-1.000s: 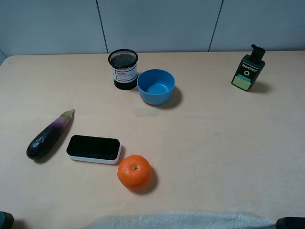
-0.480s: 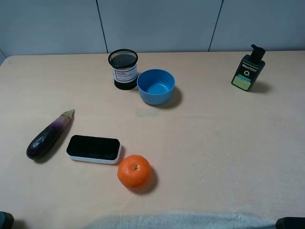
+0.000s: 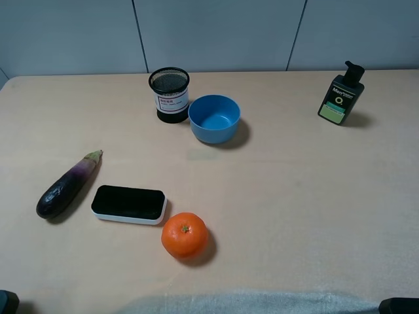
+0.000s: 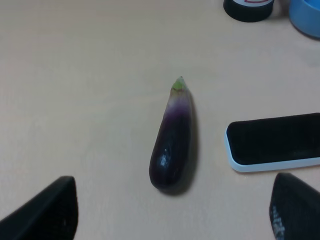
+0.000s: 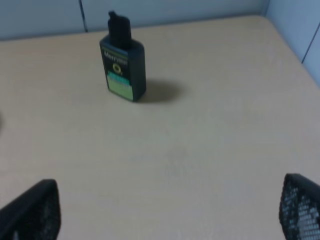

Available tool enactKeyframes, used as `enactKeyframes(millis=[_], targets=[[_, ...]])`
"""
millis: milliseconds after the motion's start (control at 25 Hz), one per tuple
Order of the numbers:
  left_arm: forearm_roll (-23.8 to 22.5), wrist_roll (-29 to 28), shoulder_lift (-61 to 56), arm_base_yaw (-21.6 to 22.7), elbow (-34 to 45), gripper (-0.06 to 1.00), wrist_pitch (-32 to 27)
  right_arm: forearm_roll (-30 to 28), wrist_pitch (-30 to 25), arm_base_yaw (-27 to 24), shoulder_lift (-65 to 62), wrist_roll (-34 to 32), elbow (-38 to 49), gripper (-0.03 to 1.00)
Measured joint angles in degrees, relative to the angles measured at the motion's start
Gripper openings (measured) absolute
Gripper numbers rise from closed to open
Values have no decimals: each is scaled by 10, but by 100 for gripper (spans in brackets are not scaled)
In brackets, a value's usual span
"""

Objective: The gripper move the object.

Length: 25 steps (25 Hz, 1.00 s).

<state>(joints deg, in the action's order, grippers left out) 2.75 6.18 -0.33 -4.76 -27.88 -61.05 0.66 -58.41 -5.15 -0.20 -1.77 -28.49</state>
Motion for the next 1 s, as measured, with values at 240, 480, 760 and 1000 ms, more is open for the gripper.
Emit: enactKeyframes(millis=[240, 480, 760, 1000], targets=[[0, 0, 0, 0, 0, 77, 0, 1, 0, 0, -1, 10, 2, 66], [0, 0, 0, 0, 0, 77, 0, 1, 0, 0, -1, 11, 2, 66], [0, 0, 0, 0, 0, 77, 0, 1, 0, 0, -1, 12, 2, 66], [0, 0, 0, 0, 0, 77, 0, 1, 0, 0, -1, 12, 2, 66]])
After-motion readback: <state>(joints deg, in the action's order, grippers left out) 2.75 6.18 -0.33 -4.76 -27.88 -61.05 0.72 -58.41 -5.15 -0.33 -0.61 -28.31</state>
